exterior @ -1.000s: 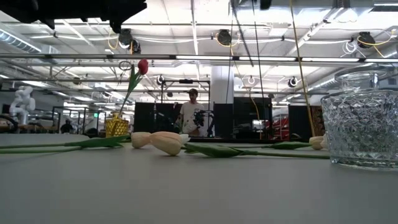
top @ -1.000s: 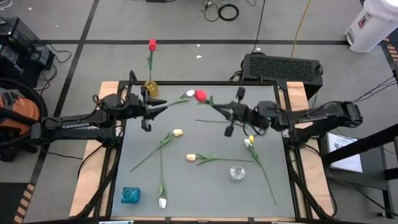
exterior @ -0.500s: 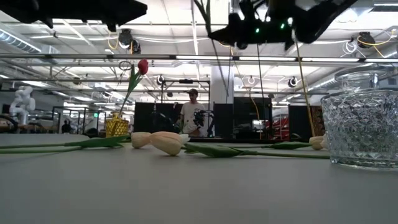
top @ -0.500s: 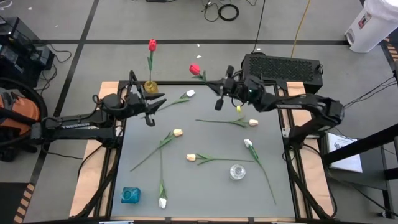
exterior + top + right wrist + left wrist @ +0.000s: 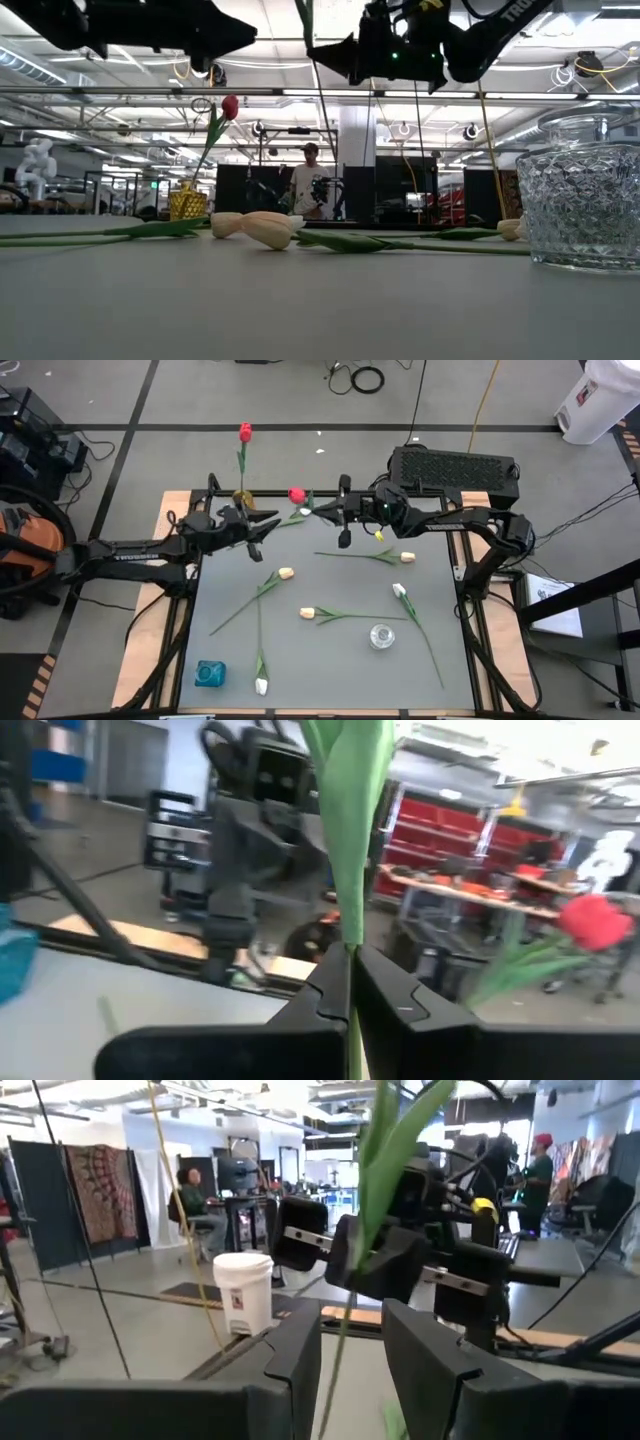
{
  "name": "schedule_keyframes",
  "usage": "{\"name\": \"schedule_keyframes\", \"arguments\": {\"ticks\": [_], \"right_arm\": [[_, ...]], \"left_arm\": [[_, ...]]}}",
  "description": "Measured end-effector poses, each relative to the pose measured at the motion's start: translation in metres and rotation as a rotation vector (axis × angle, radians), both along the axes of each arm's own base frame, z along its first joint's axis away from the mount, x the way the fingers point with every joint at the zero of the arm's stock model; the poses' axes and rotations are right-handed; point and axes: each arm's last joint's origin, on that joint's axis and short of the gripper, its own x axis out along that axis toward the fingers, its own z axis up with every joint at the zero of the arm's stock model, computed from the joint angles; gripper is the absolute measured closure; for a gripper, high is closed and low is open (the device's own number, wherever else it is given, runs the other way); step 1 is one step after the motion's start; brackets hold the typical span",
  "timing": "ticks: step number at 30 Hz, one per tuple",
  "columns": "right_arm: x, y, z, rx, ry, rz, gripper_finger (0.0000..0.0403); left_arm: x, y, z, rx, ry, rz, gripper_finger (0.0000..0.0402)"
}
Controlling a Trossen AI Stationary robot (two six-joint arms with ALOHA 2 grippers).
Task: Sort flowers into vase by color
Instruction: Put the red tulip into the yellow vase
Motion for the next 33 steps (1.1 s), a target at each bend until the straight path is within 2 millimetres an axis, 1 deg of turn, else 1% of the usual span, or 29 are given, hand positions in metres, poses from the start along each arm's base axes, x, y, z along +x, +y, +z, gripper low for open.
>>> {"name": "schedule_keyframes", "arguments": {"ticks": [6,9,21,24,33], "right_arm": [[0.005,0.017,0.003,0.022,-0.012,0.052,0.0403],[0.007,0.022,0.004,0.038,-0.015,0.07,0.0403],[0.012,0.04,0.004,0.051,-0.016,0.114,0.0403],[0.013,0.043,0.004,0.053,-0.017,0.105,0.0403],[0.013,0.042,0.004,0.07,-0.013,0.078,0.0403]], "left_arm": [[0.017,0.003,-0.007,0.013,-0.042,-0.053,0.0285],[0.023,0.002,-0.009,0.02,-0.062,-0.069,0.0285],[0.034,-0.009,-0.011,0.045,-0.128,-0.126,0.0285],[0.037,-0.011,-0.009,0.045,-0.131,-0.141,0.0285],[0.054,-0.017,-0.003,0.069,-0.122,-0.171,0.0285]]}}
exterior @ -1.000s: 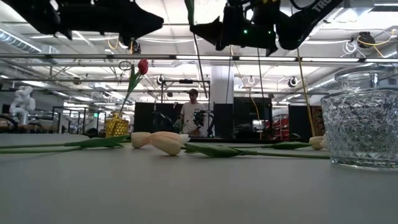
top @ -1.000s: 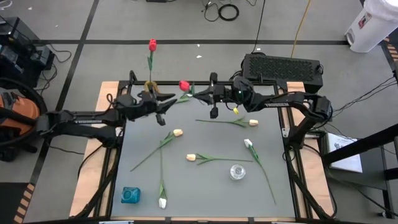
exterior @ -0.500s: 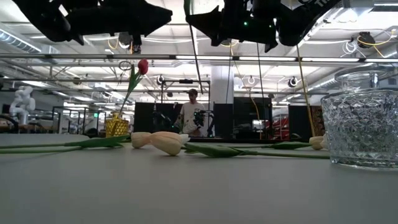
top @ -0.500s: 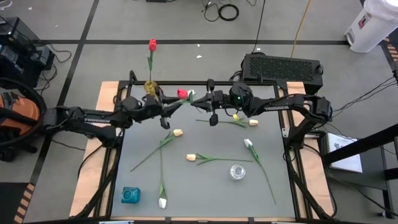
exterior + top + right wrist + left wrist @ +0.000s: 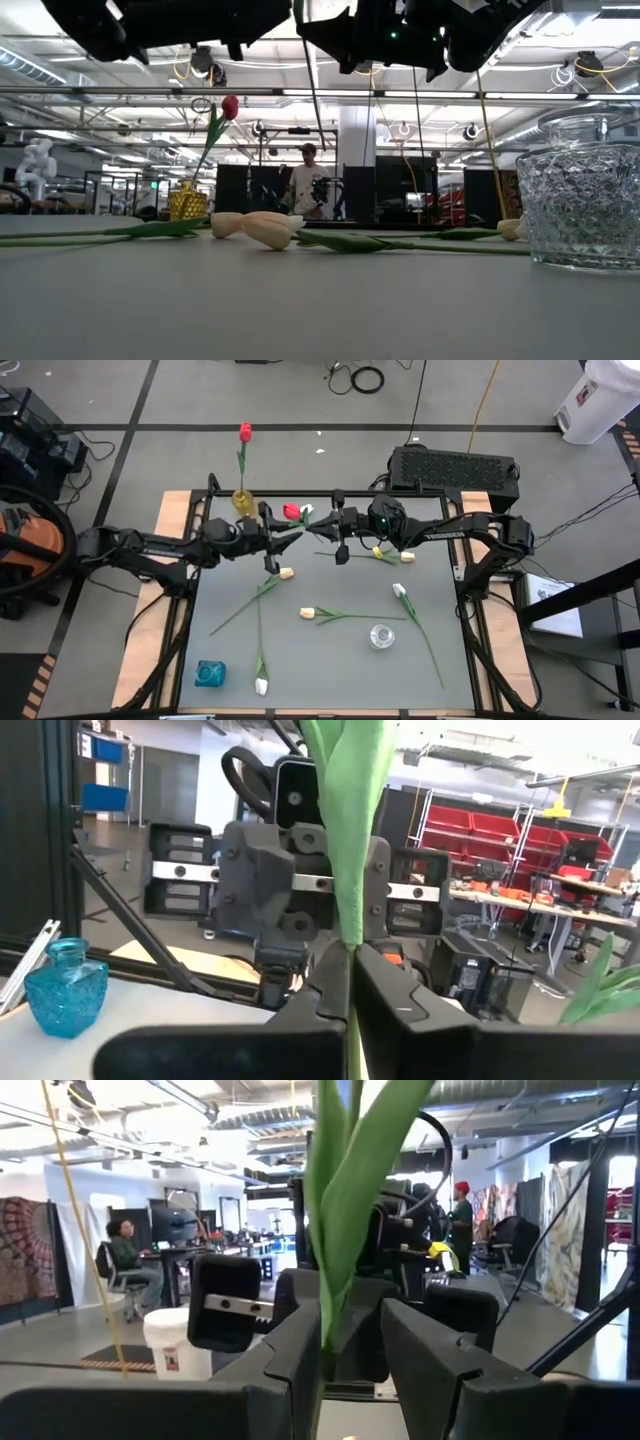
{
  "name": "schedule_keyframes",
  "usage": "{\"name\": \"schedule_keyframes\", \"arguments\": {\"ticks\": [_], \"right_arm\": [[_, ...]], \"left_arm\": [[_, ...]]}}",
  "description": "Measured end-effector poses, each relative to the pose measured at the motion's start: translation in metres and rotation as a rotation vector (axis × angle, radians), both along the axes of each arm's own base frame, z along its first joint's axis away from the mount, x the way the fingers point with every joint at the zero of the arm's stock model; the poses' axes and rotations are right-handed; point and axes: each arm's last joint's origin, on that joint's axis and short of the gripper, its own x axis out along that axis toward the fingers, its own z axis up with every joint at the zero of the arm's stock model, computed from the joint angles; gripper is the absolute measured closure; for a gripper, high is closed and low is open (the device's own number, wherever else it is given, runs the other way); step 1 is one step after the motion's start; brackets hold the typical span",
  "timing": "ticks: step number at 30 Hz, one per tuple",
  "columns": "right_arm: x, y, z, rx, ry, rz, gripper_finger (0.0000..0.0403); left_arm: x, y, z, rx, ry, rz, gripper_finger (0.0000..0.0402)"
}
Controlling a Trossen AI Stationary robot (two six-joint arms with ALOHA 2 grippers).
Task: Sort flowers into vase by color
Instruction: Put the red tulip into the yellow vase
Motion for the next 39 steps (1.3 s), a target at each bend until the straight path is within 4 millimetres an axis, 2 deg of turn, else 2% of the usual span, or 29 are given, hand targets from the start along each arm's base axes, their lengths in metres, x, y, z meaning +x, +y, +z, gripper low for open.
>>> {"name": "schedule_keyframes", "arguments": {"ticks": [13,28,32,39], "right_arm": [[0.002,0.006,-0.001,0.013,0.007,0.017,0.0403],[0.001,0.006,-0.001,0.01,0.008,0.016,0.0403],[0.002,0.006,-0.001,0.01,0.008,0.014,0.0403],[0.001,0.005,-0.001,0.011,0.009,0.01,0.0403]], "left_arm": [[0.024,0.004,0.006,0.019,0.012,0.008,0.0285],[0.026,0.004,0.007,0.029,0.029,0.017,0.0287],[0.026,0.005,0.007,0.034,0.036,0.044,0.0311],[0.026,0.005,0.006,0.058,0.043,0.057,0.0388]]}}
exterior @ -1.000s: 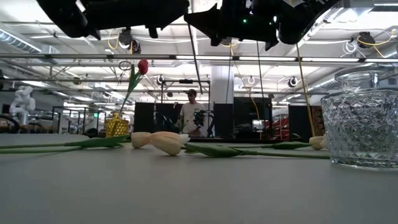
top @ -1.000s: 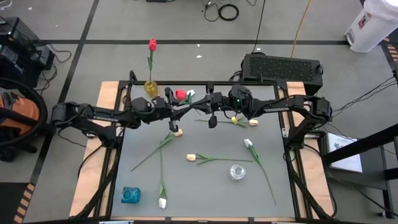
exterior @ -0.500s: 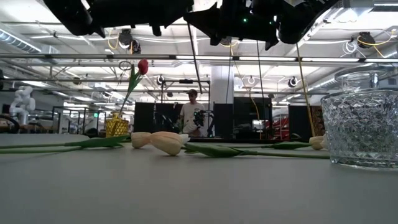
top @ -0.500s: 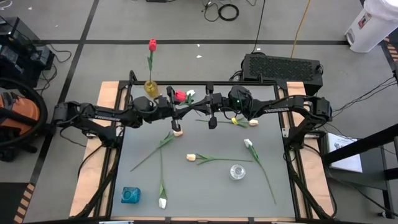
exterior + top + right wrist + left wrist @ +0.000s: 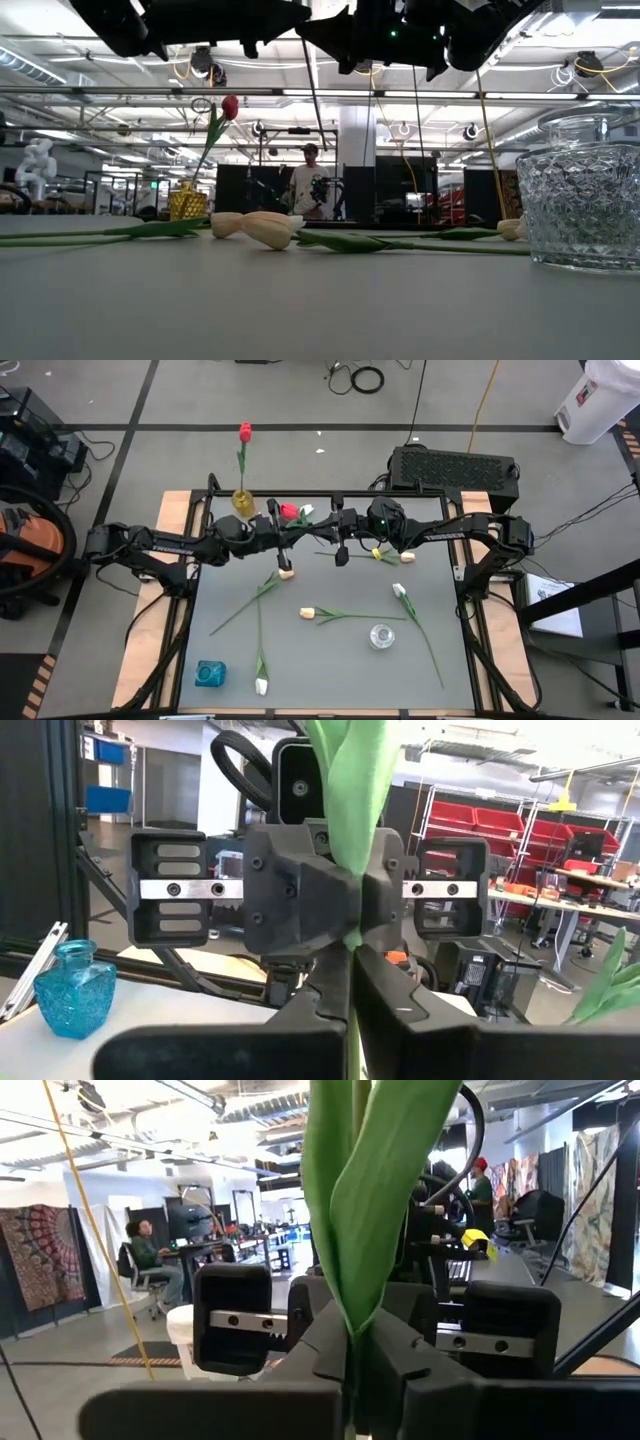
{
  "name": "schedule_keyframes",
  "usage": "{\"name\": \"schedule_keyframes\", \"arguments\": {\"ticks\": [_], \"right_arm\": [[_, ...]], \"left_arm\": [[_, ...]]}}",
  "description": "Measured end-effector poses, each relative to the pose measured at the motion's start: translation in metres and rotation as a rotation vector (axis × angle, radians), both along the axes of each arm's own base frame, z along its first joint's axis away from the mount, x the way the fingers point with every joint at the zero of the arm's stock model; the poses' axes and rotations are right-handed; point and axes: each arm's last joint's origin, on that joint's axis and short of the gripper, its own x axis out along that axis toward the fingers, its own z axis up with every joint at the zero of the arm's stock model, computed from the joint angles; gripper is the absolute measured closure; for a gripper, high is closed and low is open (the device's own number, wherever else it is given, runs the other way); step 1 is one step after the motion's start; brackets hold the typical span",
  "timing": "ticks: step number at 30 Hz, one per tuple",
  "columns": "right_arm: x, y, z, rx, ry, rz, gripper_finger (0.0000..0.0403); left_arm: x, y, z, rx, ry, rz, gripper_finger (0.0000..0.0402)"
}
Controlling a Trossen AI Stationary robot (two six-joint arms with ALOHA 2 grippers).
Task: Sort flowers into vase by color
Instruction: Put the red tulip into the yellow vase
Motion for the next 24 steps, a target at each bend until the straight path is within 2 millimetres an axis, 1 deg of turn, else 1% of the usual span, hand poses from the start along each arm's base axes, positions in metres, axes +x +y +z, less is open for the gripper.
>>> {"name": "schedule_keyframes", "arguments": {"ticks": [9,12,17,21,24], "right_arm": [[0.0,0.0,-0.002,0.003,0.026,0.0,0.0398],[0.0,0.0,-0.003,-0.002,0.031,-0.001,0.0382],[0.0,0.0,-0.004,-0.008,0.055,-0.003,0.0343],[-0.003,0.0,-0.003,-0.003,0.082,0.009,0.0319],[-0.007,0.001,0.0,0.0,0.105,0.01,0.0308]], "left_arm": [[0.0,0.0,-0.001,0.0,0.01,0.017,0.039],[0.0,0.0,-0.001,0.03,0.023,0.028,0.039],[-0.004,-0.001,0.0,0.019,0.061,0.081,0.039],[-0.01,-0.003,0.005,0.034,0.082,0.156,0.039],[-0.016,-0.006,0.01,0.036,0.09,0.205,0.039]]}}
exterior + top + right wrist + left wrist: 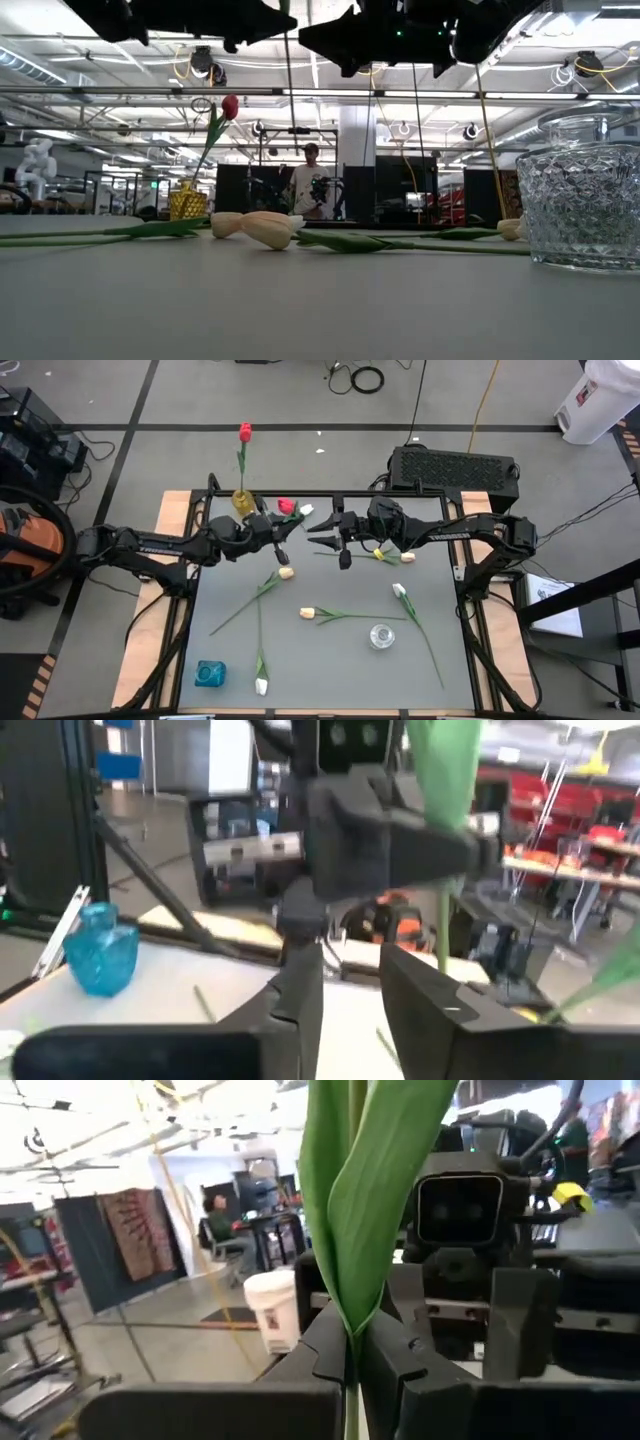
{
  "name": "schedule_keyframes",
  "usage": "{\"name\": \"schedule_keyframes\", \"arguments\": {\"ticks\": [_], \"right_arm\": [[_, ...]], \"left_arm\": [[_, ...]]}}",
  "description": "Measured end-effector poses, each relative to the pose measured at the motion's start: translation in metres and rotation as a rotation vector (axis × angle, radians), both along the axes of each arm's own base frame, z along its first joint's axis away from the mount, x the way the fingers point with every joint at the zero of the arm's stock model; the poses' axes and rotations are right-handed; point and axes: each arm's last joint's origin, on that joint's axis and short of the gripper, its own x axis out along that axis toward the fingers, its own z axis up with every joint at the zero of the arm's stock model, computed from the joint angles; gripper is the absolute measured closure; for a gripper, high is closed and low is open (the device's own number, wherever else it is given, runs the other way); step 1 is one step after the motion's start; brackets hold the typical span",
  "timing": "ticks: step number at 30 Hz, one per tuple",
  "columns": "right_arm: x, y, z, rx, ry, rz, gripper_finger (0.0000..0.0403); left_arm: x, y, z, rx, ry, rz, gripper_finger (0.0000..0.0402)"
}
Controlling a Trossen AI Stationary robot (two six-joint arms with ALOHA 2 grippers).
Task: Sort flowers into vase by color
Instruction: Put the red tulip into the yellow vase
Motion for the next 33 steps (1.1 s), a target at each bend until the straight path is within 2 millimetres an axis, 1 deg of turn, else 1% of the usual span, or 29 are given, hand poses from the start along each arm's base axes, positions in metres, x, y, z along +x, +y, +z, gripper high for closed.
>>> {"name": "schedule_keyframes", "arguments": {"ticks": [6,11,16,19,26,33], "right_arm": [[-0.014,0.003,0.014,-0.038,0.044,-0.014,0.0301],[-0.03,0.007,0.026,-0.071,0.1,-0.019,0.0301],[-0.05,0.01,0.035,-0.139,0.186,-0.112,0.0301],[-0.066,0.012,0.035,-0.166,0.197,-0.172,0.0301],[-0.115,0.018,0.028,-0.179,0.174,-0.29,0.0312],[-0.158,0.027,0.017,-0.159,0.126,-0.412,0.0317]], "left_arm": [[-0.012,0.0,0.004,-0.03,0.045,0.139,0.039],[-0.023,0.002,0.008,-0.051,0.08,0.271,0.039],[-0.04,0.004,0.015,-0.064,0.099,0.379,0.039],[-0.055,0.005,0.022,-0.067,0.108,0.41,0.039],[-0.094,0.008,0.035,-0.075,0.102,0.476,0.039],[-0.126,0.012,0.041,-0.08,0.103,0.553,0.039]]}}
